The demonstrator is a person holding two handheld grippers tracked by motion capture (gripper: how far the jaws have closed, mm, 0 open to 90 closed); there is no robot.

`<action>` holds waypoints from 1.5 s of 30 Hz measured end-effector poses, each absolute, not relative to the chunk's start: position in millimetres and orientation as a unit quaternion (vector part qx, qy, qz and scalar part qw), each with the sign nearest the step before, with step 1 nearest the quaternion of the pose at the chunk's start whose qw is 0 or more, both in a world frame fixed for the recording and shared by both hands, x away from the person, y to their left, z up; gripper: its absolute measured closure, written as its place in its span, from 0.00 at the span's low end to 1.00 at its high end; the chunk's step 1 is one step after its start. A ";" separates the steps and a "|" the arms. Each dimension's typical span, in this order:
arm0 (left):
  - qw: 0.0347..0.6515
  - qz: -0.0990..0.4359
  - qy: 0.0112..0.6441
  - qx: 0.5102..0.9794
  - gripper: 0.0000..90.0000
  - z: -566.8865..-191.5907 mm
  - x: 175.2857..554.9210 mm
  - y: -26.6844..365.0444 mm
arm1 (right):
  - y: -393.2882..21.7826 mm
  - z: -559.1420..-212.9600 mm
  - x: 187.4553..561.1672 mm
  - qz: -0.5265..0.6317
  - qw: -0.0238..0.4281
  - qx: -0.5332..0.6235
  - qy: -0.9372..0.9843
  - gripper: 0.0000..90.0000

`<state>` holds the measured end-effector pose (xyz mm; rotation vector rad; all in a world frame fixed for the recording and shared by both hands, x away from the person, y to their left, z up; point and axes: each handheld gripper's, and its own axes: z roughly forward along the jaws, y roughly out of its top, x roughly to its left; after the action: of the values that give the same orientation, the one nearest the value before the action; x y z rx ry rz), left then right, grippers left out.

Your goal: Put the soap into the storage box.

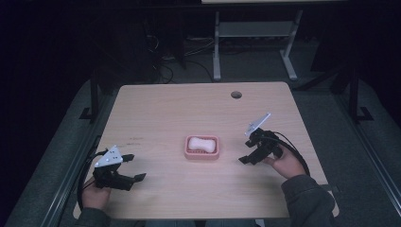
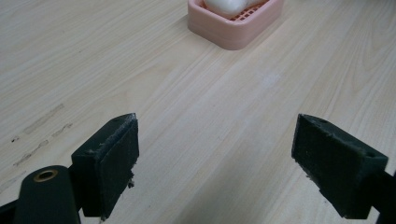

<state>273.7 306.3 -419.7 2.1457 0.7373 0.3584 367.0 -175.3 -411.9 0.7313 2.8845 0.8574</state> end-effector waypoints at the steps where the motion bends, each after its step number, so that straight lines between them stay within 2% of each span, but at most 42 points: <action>1: 0.410 0.142 0.293 0.852 0.16 -419.8 273.7 306.2 | -176.1 -412.7 365.1 0.277 0.022 0.240 0.930 0.27; 45: 0.402 0.134 0.293 0.857 0.16 -422.2 274.8 302.4 | -240.7 -445.5 297.1 0.301 0.048 0.299 0.904 0.27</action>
<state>274.8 302.4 -422.2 2.1654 0.7400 0.3381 297.1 -240.7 -445.5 0.9115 2.7563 0.9176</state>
